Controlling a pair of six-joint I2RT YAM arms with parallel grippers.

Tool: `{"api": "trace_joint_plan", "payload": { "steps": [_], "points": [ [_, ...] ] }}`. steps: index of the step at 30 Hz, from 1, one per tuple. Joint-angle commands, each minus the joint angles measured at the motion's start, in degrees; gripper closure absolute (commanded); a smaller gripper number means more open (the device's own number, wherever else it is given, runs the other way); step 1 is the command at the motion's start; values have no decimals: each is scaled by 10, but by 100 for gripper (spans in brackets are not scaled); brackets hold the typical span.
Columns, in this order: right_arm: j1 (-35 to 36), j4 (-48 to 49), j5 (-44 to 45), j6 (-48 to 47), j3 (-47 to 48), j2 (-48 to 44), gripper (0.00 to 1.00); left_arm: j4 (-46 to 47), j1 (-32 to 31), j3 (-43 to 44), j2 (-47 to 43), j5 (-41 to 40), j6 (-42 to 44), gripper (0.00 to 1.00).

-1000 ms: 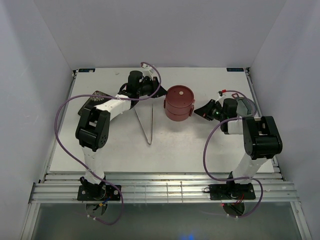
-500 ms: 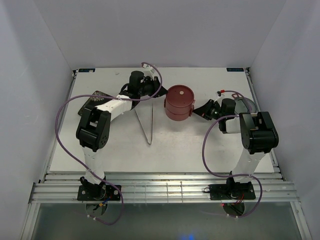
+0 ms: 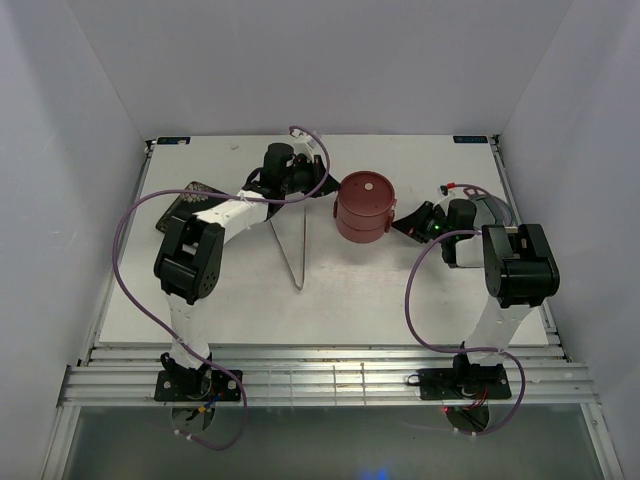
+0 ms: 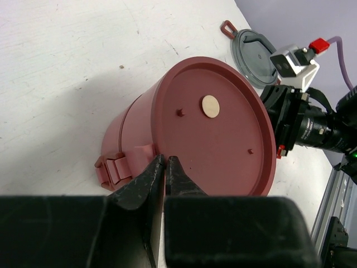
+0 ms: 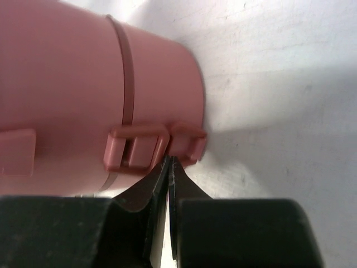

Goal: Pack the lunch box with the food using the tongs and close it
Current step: Close the fastener on the packing box.

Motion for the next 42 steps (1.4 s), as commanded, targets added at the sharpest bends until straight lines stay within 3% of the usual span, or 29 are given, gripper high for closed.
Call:
{"api": "trace_joint_plan", "payload": {
  "steps": [1,4,12,15,24,31,42],
  "points": [
    [25,2,0,-6,65,7,92,-34,-11,10,17,20,3,87],
    [52,-28,2,-19,108,21,92,-33,-11,13,22,30,0,88],
    [57,0,-12,-33,92,35,92,-29,-13,10,15,44,-2,89],
    [56,-34,-1,-43,94,30,92,-29,-13,9,15,43,-2,89],
    [-18,-57,6,-46,44,4,92,-42,-12,9,6,7,3,89],
    [-20,-61,17,-37,32,-16,92,-45,-12,13,8,10,5,89],
    [66,-117,28,-63,159,18,92,-30,-12,6,7,24,-5,89]
  ]
}}
